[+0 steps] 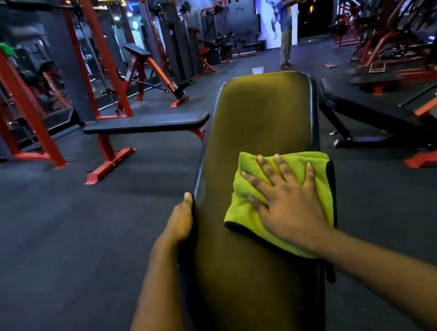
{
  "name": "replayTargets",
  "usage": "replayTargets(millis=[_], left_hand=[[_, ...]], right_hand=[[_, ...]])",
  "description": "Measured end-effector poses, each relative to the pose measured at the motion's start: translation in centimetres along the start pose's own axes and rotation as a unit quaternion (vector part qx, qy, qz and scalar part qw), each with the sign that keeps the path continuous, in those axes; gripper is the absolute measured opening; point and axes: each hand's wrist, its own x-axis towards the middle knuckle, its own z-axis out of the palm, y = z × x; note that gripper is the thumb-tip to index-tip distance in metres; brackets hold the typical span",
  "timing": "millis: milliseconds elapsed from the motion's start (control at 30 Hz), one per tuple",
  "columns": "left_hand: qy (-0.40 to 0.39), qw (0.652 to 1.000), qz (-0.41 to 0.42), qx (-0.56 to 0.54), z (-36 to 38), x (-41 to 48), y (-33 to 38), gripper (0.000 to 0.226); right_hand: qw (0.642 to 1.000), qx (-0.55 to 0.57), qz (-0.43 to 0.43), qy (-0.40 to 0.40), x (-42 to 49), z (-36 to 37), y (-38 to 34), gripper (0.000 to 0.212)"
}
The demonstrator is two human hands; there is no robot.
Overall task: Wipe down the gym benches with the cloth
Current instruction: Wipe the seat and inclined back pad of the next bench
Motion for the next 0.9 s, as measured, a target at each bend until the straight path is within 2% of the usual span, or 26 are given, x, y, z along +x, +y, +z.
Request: replayTargets(millis=[100,200,300,400,500,600,667,767,833,900], left_hand=[[-0.014,1.000,0.008,0.009,-1.3,-0.1,-2.2,0.087],[-0.002,1.000,0.015,0.025,-2.1,-1.6,-4.7,0.073],[-0.002,1.000,0.005,0.024,-2.5,-4.1,-6.3,0.065],[0.002,1.000,-0.018,0.016,-3.1,-5.6,-7.3,0.071],[-0.001,0.999,-0.036,0.009,-3.2,-7.0,-8.2,0.066],[0.030,0.999,-0.040,0.013,-3.1,-6.7,-9.7,0.079],[0.050,0.998,-0.044,-0.004,-3.1,-5.8,-10.9,0.078],[0.054,0.997,-0.051,0.008,-2.9,-5.7,-10.6,0.077],[0.059,0.997,-0.048,0.030,-2.8,-5.8,-9.8,0.080],[0.062,0.997,-0.029,0.039,-2.5,-6.1,-8.3,0.071]], right_hand=[[1.000,-0.012,-0.008,0.005,6.6,-0.9,1.8,0.052],[0.999,0.003,-0.009,-0.031,14.7,-2.0,2.0,0.051],[0.998,-0.004,-0.033,-0.050,17.8,-1.5,-0.4,0.051],[0.994,-0.016,-0.095,-0.042,15.6,-0.3,-3.1,0.053],[0.982,-0.003,-0.183,-0.041,11.1,0.5,-5.5,0.052],[0.964,-0.003,-0.259,-0.054,5.1,1.1,-7.8,0.053],[0.954,0.002,-0.296,-0.053,1.6,1.5,-8.5,0.054],[0.954,0.018,-0.293,-0.054,-0.7,1.4,-7.2,0.052],[0.967,0.020,-0.252,-0.043,0.3,1.0,-5.5,0.053],[0.983,0.018,-0.182,-0.015,2.7,0.5,-2.9,0.054]])
